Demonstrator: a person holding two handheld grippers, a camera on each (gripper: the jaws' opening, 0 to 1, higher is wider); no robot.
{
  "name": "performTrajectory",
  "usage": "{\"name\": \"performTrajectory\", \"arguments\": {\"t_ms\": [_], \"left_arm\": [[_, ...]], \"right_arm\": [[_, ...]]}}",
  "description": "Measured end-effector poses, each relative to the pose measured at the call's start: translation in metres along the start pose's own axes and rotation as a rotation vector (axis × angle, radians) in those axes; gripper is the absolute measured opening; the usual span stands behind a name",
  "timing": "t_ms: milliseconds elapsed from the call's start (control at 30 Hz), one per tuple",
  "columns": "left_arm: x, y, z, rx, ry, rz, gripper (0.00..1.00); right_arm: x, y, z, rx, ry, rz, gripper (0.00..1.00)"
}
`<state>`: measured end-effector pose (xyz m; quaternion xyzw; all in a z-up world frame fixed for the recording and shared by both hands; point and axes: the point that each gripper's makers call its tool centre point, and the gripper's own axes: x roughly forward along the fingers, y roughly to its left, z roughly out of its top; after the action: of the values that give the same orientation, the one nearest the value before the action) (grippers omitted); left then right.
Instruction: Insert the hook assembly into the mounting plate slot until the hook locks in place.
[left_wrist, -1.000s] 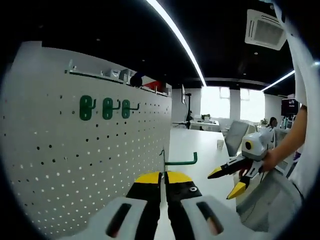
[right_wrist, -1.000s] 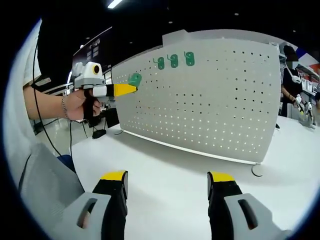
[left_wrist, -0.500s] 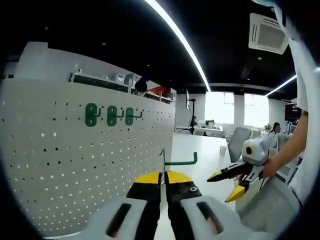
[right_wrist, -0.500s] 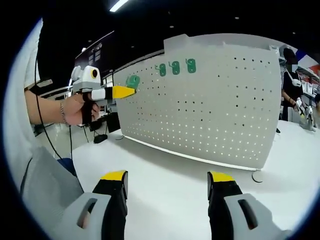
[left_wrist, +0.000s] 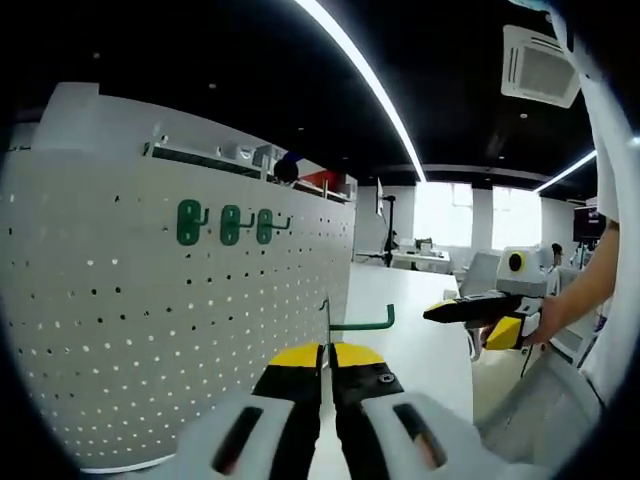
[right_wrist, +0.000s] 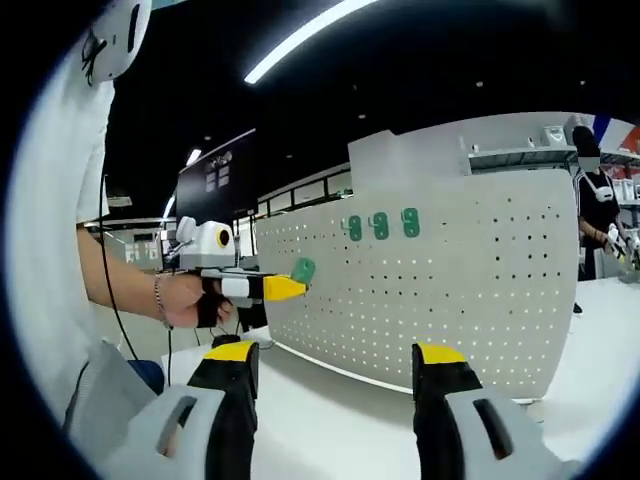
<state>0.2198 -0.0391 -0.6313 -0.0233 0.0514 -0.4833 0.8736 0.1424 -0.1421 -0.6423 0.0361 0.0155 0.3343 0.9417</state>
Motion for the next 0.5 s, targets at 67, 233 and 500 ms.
{"name": "performTrajectory", "arguments": {"t_ms": [67,233,500], "left_arm": [[0.000,-0.001,0.000,-0.001,0.000,0.000,0.02],[-0.002,-0.001,0.001,-0.001,-0.005,0.004,0.02],[-0.006,-0.002,-0.002,-0.008,-0.007,0.013,0.02]], "right_arm": [[0.002,0.001,0.000,0.000,0.002,0.003,0.59],[0.011,0.009,0.008,0.012,-0.011,0.034,0.56],[0.031,0.025,0.012,0.018,-0.020,0.099,0.53]]}}
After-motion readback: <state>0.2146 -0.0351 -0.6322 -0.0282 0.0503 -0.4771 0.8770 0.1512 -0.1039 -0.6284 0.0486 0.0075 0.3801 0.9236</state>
